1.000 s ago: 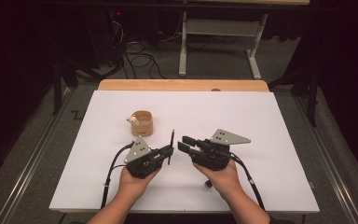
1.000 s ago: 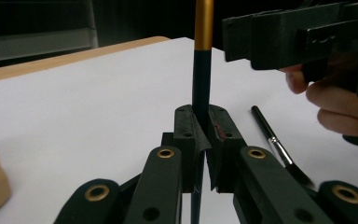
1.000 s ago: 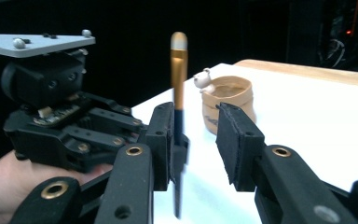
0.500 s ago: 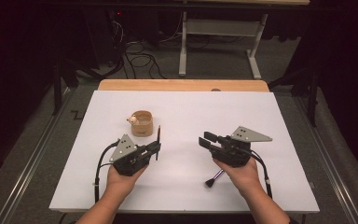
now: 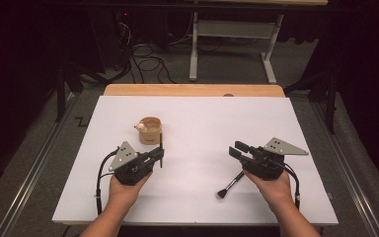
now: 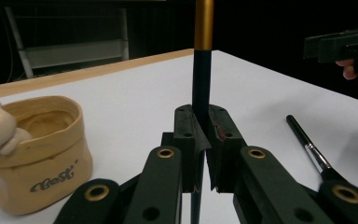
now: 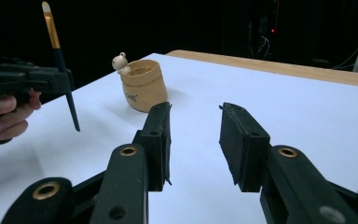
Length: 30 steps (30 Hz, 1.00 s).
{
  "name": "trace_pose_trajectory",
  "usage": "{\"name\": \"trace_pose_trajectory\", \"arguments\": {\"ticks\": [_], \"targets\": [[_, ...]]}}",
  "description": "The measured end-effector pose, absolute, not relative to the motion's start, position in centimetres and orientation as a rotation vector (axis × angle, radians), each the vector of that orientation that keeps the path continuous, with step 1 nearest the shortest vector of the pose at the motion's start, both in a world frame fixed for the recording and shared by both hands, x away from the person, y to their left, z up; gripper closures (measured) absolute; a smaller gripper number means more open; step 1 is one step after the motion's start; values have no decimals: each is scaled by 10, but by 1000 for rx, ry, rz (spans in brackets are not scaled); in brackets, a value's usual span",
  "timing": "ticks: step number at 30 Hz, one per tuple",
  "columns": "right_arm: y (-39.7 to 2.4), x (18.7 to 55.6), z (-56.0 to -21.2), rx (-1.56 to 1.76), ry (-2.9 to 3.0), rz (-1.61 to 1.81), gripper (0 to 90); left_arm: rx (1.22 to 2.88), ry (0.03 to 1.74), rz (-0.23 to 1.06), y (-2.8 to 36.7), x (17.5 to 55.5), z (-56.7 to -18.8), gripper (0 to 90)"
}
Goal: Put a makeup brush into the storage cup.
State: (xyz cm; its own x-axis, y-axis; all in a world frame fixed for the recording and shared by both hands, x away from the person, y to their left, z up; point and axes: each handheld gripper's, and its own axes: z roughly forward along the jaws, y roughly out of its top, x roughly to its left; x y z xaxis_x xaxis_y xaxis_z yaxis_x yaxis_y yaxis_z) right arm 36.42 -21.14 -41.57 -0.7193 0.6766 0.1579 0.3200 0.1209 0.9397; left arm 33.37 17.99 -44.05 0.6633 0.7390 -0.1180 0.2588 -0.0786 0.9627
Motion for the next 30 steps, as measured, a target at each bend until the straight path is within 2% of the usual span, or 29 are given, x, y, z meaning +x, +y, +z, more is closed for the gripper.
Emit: {"name": "trace_pose_trajectory", "arguments": {"ticks": [7, 16, 30], "targets": [[-215, 361, -421, 964, 2089, 1602, 591, 1624, 850, 499, 187, 334, -439, 833], [-220, 363, -431, 981, 2061, 1591, 392, 1598, 860, 510, 192, 333, -437, 832], [-221, 362, -437, 947, 2060, 1571, 203, 1578, 872, 525, 199, 334, -433, 831]]}}
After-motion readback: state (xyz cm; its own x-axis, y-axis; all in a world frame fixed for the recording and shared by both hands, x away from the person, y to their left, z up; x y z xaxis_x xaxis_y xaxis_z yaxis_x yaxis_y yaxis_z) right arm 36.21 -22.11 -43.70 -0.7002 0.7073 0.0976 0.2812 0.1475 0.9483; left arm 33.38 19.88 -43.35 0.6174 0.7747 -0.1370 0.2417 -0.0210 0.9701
